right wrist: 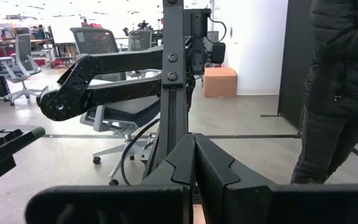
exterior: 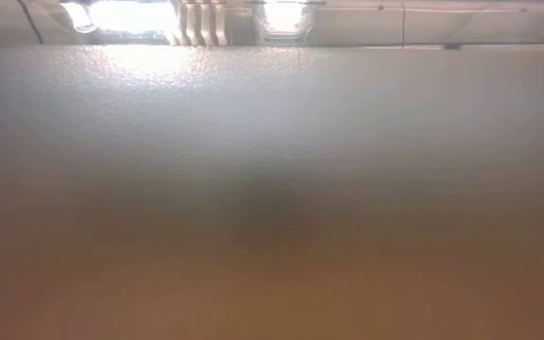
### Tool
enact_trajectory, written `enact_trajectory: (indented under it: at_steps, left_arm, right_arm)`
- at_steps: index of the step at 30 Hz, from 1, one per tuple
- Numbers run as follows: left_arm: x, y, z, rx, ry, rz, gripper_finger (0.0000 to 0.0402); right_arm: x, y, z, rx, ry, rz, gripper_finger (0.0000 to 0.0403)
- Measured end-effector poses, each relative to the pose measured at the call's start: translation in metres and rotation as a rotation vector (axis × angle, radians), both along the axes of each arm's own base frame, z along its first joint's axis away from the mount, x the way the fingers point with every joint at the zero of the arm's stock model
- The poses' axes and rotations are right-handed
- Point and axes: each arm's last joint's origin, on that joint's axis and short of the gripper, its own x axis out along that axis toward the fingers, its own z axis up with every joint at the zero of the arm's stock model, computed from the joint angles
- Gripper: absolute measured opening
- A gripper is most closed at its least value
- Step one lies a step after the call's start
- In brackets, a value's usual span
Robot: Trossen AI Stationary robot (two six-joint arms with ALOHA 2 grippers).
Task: Pick & Place Food Item
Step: Put the yellow water bottle into the transparent bin
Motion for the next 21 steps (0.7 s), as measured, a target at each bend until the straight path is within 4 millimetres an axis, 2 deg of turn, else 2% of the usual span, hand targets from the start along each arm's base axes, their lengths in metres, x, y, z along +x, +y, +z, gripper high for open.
enact_trajectory:
  at_steps: [10, 15, 21]
  left_arm:
    - [-0.007, 0.032, 0.033, 0.095, -0.073, 0.112, 0.0004]
    - [0.004, 0.048, 0.044, 0.177, -0.213, 0.167, 0.0004]
    - [0.020, 0.079, 0.055, 0.331, -0.345, 0.359, 0.0004]
  right_arm:
    - [0.000, 0.000, 0.000, 0.000, 0.000, 0.000, 0.0008]
    - [0.000, 0.000, 0.000, 0.000, 0.001, 0.000, 0.0008]
    - [0.000, 0.000, 0.000, 0.000, 0.000, 0.000, 0.0008]
